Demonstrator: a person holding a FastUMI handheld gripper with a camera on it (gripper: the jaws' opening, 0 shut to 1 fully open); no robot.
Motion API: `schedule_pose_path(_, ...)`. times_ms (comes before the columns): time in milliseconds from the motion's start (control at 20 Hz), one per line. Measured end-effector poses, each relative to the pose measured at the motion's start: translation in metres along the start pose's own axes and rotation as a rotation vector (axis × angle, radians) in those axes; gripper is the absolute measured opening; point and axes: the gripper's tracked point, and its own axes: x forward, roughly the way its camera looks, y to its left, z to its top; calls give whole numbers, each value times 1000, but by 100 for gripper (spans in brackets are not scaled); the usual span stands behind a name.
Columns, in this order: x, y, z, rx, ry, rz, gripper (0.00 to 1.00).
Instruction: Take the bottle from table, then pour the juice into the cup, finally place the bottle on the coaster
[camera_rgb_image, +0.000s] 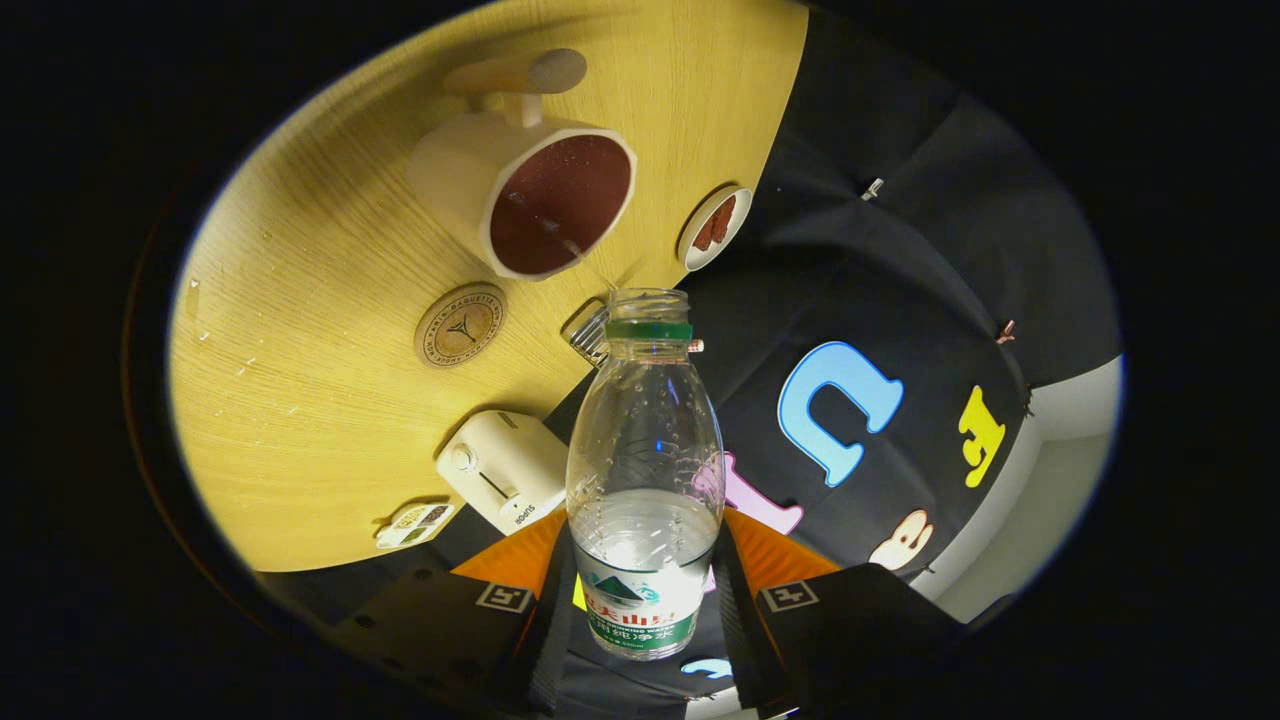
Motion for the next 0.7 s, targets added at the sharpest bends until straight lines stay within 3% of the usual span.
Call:
schedule_pose_path(450,-3,-2,3,18,-14,-7,67)
schedule_pose_path(700,-16,18,13,258,-15,47,67)
